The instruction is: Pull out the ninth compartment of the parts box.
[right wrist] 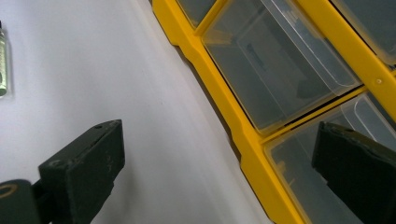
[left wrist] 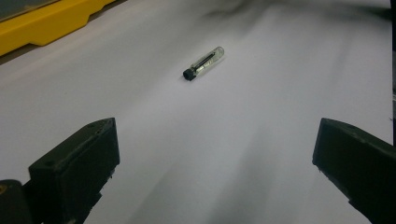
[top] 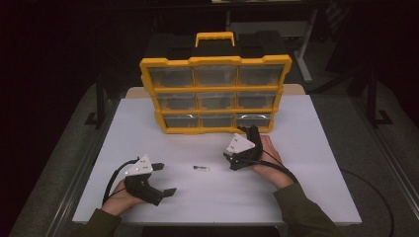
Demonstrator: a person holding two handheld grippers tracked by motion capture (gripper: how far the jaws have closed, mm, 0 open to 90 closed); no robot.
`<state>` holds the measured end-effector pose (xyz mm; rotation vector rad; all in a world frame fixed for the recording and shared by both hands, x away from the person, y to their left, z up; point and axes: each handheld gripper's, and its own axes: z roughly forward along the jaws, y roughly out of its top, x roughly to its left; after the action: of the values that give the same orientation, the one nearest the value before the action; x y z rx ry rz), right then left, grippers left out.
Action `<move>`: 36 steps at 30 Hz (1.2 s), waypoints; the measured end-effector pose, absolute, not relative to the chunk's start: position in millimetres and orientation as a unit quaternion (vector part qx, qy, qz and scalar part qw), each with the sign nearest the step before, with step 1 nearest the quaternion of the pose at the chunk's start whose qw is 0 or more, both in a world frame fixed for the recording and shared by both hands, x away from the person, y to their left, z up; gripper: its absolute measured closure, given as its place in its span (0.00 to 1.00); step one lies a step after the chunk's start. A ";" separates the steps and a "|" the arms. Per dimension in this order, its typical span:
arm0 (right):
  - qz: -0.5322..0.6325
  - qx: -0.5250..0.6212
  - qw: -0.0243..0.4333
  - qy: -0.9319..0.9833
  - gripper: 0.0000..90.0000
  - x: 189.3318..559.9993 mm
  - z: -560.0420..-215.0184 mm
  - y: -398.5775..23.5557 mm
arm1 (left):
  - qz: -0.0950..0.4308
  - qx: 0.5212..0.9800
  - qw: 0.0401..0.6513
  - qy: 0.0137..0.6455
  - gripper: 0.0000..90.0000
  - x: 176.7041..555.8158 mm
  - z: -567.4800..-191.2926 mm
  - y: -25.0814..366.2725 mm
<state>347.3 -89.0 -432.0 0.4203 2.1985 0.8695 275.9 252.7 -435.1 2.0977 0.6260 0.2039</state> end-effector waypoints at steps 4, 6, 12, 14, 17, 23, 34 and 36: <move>0.328 0.150 0.377 0.853 0.02 347.0 -431.8 -88.3 | 0.082 0.850 0.454 0.254 0.00 276.0 -434.8 252.9; 0.326 0.148 0.379 0.853 0.02 346.8 -431.9 -88.1 | 0.082 0.850 0.455 0.254 0.00 276.1 -435.0 252.8; 0.318 0.140 0.388 0.853 0.02 345.4 -433.5 -86.3 | 0.083 0.850 0.454 0.253 0.00 275.8 -434.9 252.7; 0.315 0.138 0.394 0.853 0.02 344.7 -434.2 -85.6 | 0.082 0.850 0.454 0.255 0.00 275.5 -434.6 252.7; 0.312 0.132 0.399 0.852 0.02 344.1 -434.8 -84.6 | 0.082 0.850 0.454 0.254 0.00 275.9 -434.6 252.9; 0.302 0.118 0.416 0.850 0.02 343.3 -436.4 -83.4 | 0.082 0.849 0.456 0.255 0.00 275.6 -434.5 252.8; 0.279 0.091 0.441 0.848 0.02 341.0 -437.9 -81.6 | 0.084 0.850 0.455 0.254 0.00 275.9 -434.3 253.3; 0.277 0.091 0.444 0.847 0.02 340.6 -438.2 -81.5 | 0.084 0.850 0.455 0.253 0.01 275.7 -434.1 253.1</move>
<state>340.6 -81.5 -438.2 0.2267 2.1000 0.6860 275.7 253.1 -434.1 2.0967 0.6254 0.2075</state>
